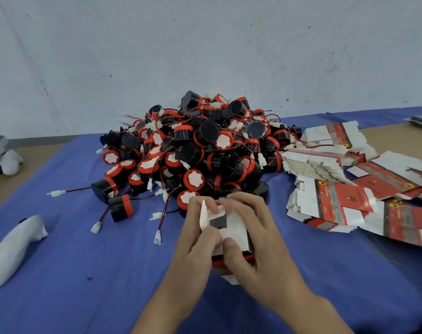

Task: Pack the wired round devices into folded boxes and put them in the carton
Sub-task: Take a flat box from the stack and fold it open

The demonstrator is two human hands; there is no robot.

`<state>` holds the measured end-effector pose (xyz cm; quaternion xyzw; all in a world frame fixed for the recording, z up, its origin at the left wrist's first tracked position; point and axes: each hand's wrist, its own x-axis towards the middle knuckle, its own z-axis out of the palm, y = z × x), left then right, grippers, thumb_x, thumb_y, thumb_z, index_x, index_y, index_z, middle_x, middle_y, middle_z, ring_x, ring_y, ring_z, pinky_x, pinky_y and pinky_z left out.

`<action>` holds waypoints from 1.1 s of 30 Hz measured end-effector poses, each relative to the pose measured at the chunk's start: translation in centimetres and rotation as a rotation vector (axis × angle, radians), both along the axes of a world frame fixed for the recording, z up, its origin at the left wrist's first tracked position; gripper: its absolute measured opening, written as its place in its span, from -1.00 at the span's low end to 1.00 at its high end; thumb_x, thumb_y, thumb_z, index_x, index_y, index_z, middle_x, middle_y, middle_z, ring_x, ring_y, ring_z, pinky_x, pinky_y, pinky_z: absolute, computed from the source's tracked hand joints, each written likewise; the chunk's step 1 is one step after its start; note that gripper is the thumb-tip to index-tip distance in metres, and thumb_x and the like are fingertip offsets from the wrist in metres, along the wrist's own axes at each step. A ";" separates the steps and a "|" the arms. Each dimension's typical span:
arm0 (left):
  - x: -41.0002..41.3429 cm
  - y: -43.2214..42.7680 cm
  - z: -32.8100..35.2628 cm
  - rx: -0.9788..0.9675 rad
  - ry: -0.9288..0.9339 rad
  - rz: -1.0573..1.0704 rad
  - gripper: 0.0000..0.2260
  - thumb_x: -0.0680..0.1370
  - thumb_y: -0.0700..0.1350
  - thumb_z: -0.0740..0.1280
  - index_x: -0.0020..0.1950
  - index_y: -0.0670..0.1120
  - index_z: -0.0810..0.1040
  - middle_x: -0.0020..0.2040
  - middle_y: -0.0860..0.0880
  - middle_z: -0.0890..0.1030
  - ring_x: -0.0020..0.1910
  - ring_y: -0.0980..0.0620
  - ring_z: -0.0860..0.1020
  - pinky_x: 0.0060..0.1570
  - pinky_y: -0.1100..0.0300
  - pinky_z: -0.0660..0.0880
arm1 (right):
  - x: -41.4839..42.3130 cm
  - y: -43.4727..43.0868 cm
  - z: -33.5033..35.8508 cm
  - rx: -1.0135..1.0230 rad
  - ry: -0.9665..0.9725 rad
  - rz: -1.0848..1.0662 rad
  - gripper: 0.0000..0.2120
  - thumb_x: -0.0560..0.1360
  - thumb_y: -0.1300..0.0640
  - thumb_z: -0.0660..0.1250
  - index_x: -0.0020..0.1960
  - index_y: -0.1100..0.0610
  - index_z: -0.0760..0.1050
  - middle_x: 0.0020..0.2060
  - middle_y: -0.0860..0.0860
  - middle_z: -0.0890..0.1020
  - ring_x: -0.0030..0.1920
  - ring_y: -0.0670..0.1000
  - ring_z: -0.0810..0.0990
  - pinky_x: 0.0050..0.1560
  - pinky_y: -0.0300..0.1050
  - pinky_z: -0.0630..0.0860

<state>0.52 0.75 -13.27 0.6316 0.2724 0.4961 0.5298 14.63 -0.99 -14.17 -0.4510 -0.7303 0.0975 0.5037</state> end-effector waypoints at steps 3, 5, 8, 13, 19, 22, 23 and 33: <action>0.1 -0.1 0.0 -0.005 -0.002 0.036 -0.73 0.46 -0.25 0.11 0.13 -0.09 0.37 -0.21 0.02 0.52 -0.27 0.10 0.54 -0.29 0.21 0.54 | -0.1 0.1 0.1 -0.075 -0.026 0.004 -0.55 0.50 -0.08 0.16 0.38 -0.12 0.40 0.38 -0.16 0.30 0.45 -0.24 0.27 0.20 -0.49 0.36; 0.3 -0.2 0.0 0.014 0.005 0.069 -0.74 0.44 -0.26 0.12 0.10 -0.08 0.40 -0.24 0.06 0.53 -0.29 0.14 0.53 -0.32 0.24 0.51 | -0.2 0.1 0.1 -0.088 -0.024 0.005 -0.57 0.50 -0.09 0.15 0.35 -0.12 0.40 0.35 -0.19 0.31 0.42 -0.22 0.32 0.17 -0.43 0.42; 0.3 -0.1 0.2 0.013 -0.001 0.120 -0.70 0.43 -0.22 0.15 0.10 -0.02 0.50 -0.14 0.06 0.60 -0.22 0.12 0.57 -0.28 0.24 0.53 | -0.2 0.3 0.1 -0.037 0.010 -0.004 -0.64 0.49 -0.03 0.17 0.27 -0.06 0.43 0.28 -0.25 0.34 0.33 -0.16 0.41 0.15 -0.39 0.43; 0.6 0.6 0.9 -0.234 -0.161 0.059 -0.63 0.58 0.21 0.28 0.35 0.13 0.53 0.29 0.03 0.62 0.28 -0.02 0.58 0.17 -0.01 0.51 | 0.4 0.9 0.5 0.023 0.050 -0.088 -0.62 0.48 -0.02 0.14 0.24 0.05 0.47 0.23 -0.14 0.38 0.24 -0.15 0.43 0.05 -0.32 0.45; 0.8 0.7 0.9 -0.460 -0.125 -0.033 -0.54 0.45 0.24 0.25 0.16 0.00 0.69 0.15 -0.13 0.69 0.13 -0.08 0.66 -0.01 0.03 0.64 | 1.1 1.1 0.3 0.026 -0.048 -0.144 -0.57 0.46 -0.03 0.12 0.26 0.08 0.47 0.26 -0.14 0.36 0.22 -0.18 0.41 -0.06 -0.42 0.42; 0.8 0.6 1.0 -0.489 -0.169 -0.110 -0.57 0.44 0.21 0.30 0.12 -0.02 0.71 0.16 -0.19 0.67 0.11 -0.11 0.65 -0.03 0.04 0.63 | 1.1 1.0 0.3 0.038 -0.053 -0.135 -0.58 0.45 -0.01 0.13 0.27 0.07 0.46 0.27 -0.15 0.36 0.22 -0.21 0.39 -0.07 -0.48 0.38; 0.9 0.6 1.1 -0.481 -0.179 -0.113 -0.58 0.47 0.21 0.28 0.14 -0.03 0.70 0.17 -0.19 0.67 0.12 -0.12 0.65 -0.04 0.04 0.63 | 1.2 1.0 0.3 0.044 -0.051 -0.133 -0.58 0.45 0.00 0.13 0.27 0.05 0.45 0.27 -0.17 0.34 0.22 -0.20 0.40 -0.08 -0.49 0.39; 0.6 0.6 0.6 -0.326 -0.063 0.009 -0.61 0.53 0.19 0.34 0.30 0.04 0.58 0.15 -0.07 0.68 0.13 -0.08 0.67 -0.02 0.02 0.63 | 1.4 0.6 0.1 0.054 -0.103 -0.080 -0.56 0.48 -0.02 0.19 0.34 0.03 0.38 0.33 -0.13 0.32 0.33 -0.22 0.35 0.14 -0.45 0.39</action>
